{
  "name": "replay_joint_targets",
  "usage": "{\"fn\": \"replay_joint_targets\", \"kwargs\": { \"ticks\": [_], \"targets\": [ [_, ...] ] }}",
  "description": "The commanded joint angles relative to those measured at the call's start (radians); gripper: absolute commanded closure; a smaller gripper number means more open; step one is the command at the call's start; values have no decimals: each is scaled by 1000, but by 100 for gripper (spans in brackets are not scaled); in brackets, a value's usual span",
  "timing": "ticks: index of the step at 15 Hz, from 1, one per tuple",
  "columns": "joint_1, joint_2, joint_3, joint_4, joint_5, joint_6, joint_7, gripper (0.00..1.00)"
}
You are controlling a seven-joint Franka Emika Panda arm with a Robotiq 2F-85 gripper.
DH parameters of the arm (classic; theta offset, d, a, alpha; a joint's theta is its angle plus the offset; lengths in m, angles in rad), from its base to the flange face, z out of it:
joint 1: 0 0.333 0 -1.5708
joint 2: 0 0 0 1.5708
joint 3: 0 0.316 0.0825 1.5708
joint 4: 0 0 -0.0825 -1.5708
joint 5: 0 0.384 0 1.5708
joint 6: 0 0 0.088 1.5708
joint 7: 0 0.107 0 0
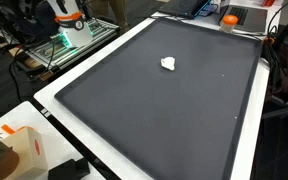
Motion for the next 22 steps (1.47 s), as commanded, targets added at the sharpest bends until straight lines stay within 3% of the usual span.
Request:
{"fn": "replay_joint_targets", "kwargs": {
  "ticks": [1, 8, 9, 14, 17, 22],
  "targets": [
    [-10, 2, 10, 2, 6, -2, -5, 0],
    [-10, 2, 10, 2, 6, -2, -5, 0],
    [14, -4, 20, -5, 22, 19, -17, 0],
    [177, -3, 141, -7, 133, 110, -41, 0],
    [257, 57, 209, 5, 217, 255, 9, 0],
    [304, 178, 362, 2, 184, 453, 157, 0]
  ]
}}
